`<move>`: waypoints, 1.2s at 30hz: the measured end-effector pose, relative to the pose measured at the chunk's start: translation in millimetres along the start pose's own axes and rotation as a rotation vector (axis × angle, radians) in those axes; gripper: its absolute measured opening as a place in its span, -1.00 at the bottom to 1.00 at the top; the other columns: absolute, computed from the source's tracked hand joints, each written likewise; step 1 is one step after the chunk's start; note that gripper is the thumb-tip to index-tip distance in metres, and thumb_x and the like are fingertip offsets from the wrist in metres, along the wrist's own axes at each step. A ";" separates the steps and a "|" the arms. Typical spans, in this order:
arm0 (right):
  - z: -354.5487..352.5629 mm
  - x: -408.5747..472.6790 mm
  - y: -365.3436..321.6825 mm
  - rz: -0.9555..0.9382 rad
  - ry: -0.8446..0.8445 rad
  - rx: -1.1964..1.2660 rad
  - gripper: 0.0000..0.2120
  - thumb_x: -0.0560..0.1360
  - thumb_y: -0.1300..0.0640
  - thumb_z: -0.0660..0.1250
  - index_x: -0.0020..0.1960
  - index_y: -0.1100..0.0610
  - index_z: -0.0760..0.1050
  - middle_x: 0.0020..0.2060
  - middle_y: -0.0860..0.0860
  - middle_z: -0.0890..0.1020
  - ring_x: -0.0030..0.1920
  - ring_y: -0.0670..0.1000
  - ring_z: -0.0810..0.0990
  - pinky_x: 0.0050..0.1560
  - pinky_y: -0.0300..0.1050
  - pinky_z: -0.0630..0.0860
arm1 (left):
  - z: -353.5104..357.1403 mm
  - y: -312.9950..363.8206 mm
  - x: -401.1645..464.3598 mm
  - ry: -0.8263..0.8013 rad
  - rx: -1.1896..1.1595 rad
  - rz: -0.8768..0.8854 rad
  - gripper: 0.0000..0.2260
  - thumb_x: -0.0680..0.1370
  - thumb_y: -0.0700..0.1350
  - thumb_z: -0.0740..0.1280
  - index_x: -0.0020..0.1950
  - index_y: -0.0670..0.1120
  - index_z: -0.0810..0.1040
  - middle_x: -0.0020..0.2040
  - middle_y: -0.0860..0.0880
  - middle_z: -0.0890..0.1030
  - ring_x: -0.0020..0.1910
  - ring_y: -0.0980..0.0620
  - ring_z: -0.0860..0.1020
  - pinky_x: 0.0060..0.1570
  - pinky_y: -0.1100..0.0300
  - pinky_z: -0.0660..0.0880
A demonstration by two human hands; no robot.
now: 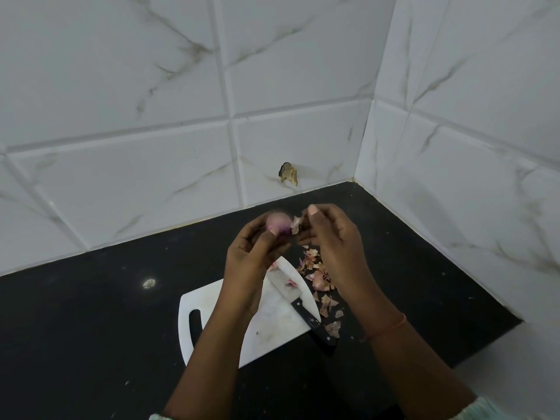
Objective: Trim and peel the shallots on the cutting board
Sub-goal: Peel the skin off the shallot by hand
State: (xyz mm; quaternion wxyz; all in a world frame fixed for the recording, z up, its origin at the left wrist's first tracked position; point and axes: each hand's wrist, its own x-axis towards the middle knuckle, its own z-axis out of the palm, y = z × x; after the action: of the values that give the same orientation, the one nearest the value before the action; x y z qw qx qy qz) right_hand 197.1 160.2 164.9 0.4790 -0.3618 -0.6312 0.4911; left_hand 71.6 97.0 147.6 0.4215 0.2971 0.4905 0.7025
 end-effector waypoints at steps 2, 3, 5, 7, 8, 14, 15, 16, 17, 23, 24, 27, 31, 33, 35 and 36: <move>2.6 -2.2 -1.5 -0.011 -0.032 -0.040 -0.71 0.48 -0.11 0.34 0.07 0.07 0.55 -0.13 -0.05 0.67 -0.12 -0.07 0.67 -0.09 -0.17 0.64 | 0.3 -0.2 0.2 0.000 -0.010 -0.010 -0.74 0.59 -0.19 0.32 0.28 -0.11 0.56 0.14 -0.11 0.68 0.12 -0.07 0.66 0.10 0.12 0.61; 3.6 -3.0 -1.2 -0.028 -0.040 -0.096 -0.73 0.46 -0.08 0.38 0.06 0.07 0.57 -0.13 -0.08 0.67 -0.11 -0.11 0.66 -0.09 -0.22 0.63 | 0.4 -0.2 0.2 0.001 -0.017 -0.017 -0.74 0.59 -0.18 0.32 0.28 -0.12 0.55 0.15 -0.12 0.67 0.12 -0.07 0.66 0.10 0.11 0.61; 4.9 -3.0 1.3 -0.058 -0.029 -0.176 -0.85 0.49 0.04 0.41 0.04 0.05 0.58 -0.15 -0.12 0.66 -0.11 -0.16 0.65 -0.10 -0.29 0.60 | 0.3 -0.2 0.1 0.008 -0.036 -0.035 -0.74 0.59 -0.15 0.31 0.28 -0.12 0.55 0.15 -0.14 0.67 0.11 -0.07 0.66 0.07 0.13 0.61; 4.5 -2.8 2.5 -0.073 -0.015 -0.199 -0.90 0.51 0.11 0.40 0.02 0.01 0.57 -0.15 -0.14 0.65 -0.12 -0.18 0.63 -0.12 -0.34 0.58 | -0.2 -0.5 0.2 0.008 -0.053 -0.056 -0.73 0.59 -0.12 0.31 0.28 -0.13 0.55 0.15 -0.16 0.67 0.10 -0.08 0.67 0.06 0.15 0.61; 4.0 -2.6 2.7 -0.073 -0.016 -0.201 -0.90 0.51 0.12 0.40 0.02 0.00 0.57 -0.15 -0.14 0.65 -0.12 -0.18 0.63 -0.12 -0.34 0.58 | -0.5 -0.6 0.3 0.006 -0.058 -0.064 -0.73 0.59 -0.11 0.31 0.28 -0.13 0.56 0.14 -0.16 0.67 0.10 -0.08 0.67 0.06 0.16 0.61; -0.1 -1.1 4.0 -0.043 0.037 -0.153 -0.92 0.51 0.17 0.40 -0.01 0.04 0.60 -0.20 -0.09 0.67 -0.19 -0.12 0.66 -0.16 -0.29 0.60 | -1.5 0.3 1.7 -0.001 -0.151 -0.160 -0.72 0.62 -0.10 0.27 0.26 -0.20 0.58 0.07 -0.23 0.68 0.04 -0.10 0.68 0.00 0.20 0.63; -1.5 -0.4 4.9 -0.049 0.071 -0.162 -0.92 0.50 0.18 0.40 -0.02 0.05 0.61 -0.21 -0.10 0.67 -0.20 -0.12 0.66 -0.16 -0.30 0.59 | -1.5 0.7 2.0 -0.004 -0.175 -0.178 -0.72 0.63 -0.09 0.26 0.24 -0.21 0.58 0.05 -0.24 0.69 0.01 -0.10 0.68 -0.02 0.21 0.63; -3.3 0.4 5.7 -0.050 0.101 -0.169 -0.93 0.50 0.18 0.40 -0.02 0.06 0.61 -0.22 -0.09 0.67 -0.21 -0.11 0.66 -0.17 -0.29 0.59 | -1.6 1.0 2.4 -0.009 -0.199 -0.194 -0.73 0.64 -0.09 0.25 0.21 -0.21 0.59 0.03 -0.25 0.69 -0.02 -0.09 0.68 -0.04 0.21 0.63; -5.2 1.2 6.5 -0.048 0.124 -0.171 -0.93 0.50 0.18 0.40 -0.03 0.07 0.62 -0.23 -0.09 0.67 -0.22 -0.11 0.65 -0.18 -0.28 0.60 | -1.7 1.3 2.5 -0.015 -0.220 -0.208 -0.74 0.64 -0.08 0.24 0.20 -0.21 0.59 0.01 -0.25 0.69 -0.03 -0.08 0.68 -0.06 0.22 0.63; -11.1 3.9 12.3 0.011 0.193 -0.143 -0.94 0.52 0.20 0.38 -0.02 0.12 0.60 -0.25 -0.01 0.66 -0.30 -0.09 0.64 -0.31 -0.29 0.57 | -1.7 1.4 2.9 -0.013 -0.317 -0.306 -0.73 0.66 -0.07 0.18 0.18 -0.19 0.58 -0.07 -0.22 0.69 -0.11 -0.04 0.66 -0.08 0.18 0.58; -11.1 4.1 12.5 0.029 0.204 -0.122 -0.94 0.52 0.20 0.38 -0.02 0.13 0.60 -0.26 0.00 0.66 -0.30 -0.07 0.64 -0.30 -0.26 0.59 | -2.1 0.5 3.3 -0.007 -0.341 -0.324 -0.71 0.67 -0.06 0.16 0.21 -0.20 0.56 -0.07 -0.22 0.68 -0.13 -0.04 0.66 -0.08 0.17 0.56; -11.6 6.0 11.1 0.099 0.238 -0.034 -0.93 0.52 0.21 0.38 -0.01 0.16 0.60 -0.28 0.06 0.67 -0.34 -0.06 0.63 -0.30 -0.23 0.61 | -4.1 -2.5 5.4 0.015 -0.416 -0.378 -0.67 0.67 -0.06 0.11 0.29 -0.21 0.51 -0.04 -0.22 0.65 -0.21 -0.02 0.63 -0.13 0.16 0.53; -13.0 6.7 6.3 0.213 0.236 0.198 -0.92 0.52 0.26 0.37 0.00 0.23 0.59 -0.27 0.16 0.68 -0.34 0.02 0.66 -0.26 -0.15 0.64 | -6.5 -1.4 5.7 -0.055 -0.471 -0.435 -0.65 0.61 -0.05 0.16 0.30 -0.18 0.53 0.05 -0.20 0.61 -0.25 0.03 0.56 -0.23 0.22 0.51; -12.8 5.9 4.8 0.278 0.223 0.336 -0.90 0.53 0.28 0.36 0.02 0.27 0.58 -0.24 0.20 0.69 -0.28 0.09 0.69 -0.18 -0.07 0.67 | -6.8 -0.6 5.1 -0.096 -0.465 -0.437 -0.61 0.51 -0.07 0.24 0.29 -0.17 0.55 -0.06 -0.16 0.58 -0.27 0.05 0.50 -0.22 0.22 0.44; -12.5 6.1 4.2 0.328 0.221 0.441 -0.89 0.53 0.30 0.35 0.03 0.30 0.57 -0.21 0.20 0.70 -0.21 0.12 0.71 -0.13 -0.02 0.67 | -6.9 -1.8 6.0 -0.109 -0.475 -0.442 -0.58 0.49 -0.08 0.25 0.31 -0.18 0.54 -0.14 -0.12 0.53 -0.29 0.06 0.46 -0.26 0.22 0.40; -12.8 6.8 4.3 0.343 0.234 0.477 -0.89 0.52 0.31 0.36 0.04 0.31 0.57 -0.19 0.21 0.70 -0.19 0.12 0.71 -0.11 -0.01 0.67 | -7.1 -2.6 6.7 -0.108 -0.480 -0.444 -0.61 0.53 -0.08 0.23 0.31 -0.18 0.53 -0.16 -0.11 0.52 -0.30 0.07 0.46 -0.29 0.24 0.41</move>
State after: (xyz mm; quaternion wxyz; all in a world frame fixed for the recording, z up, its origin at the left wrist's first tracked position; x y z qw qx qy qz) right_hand 207.4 171.1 163.3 0.5300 -0.3943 -0.3685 0.6541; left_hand 63.4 100.2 142.8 0.6476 0.1120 0.3407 0.6723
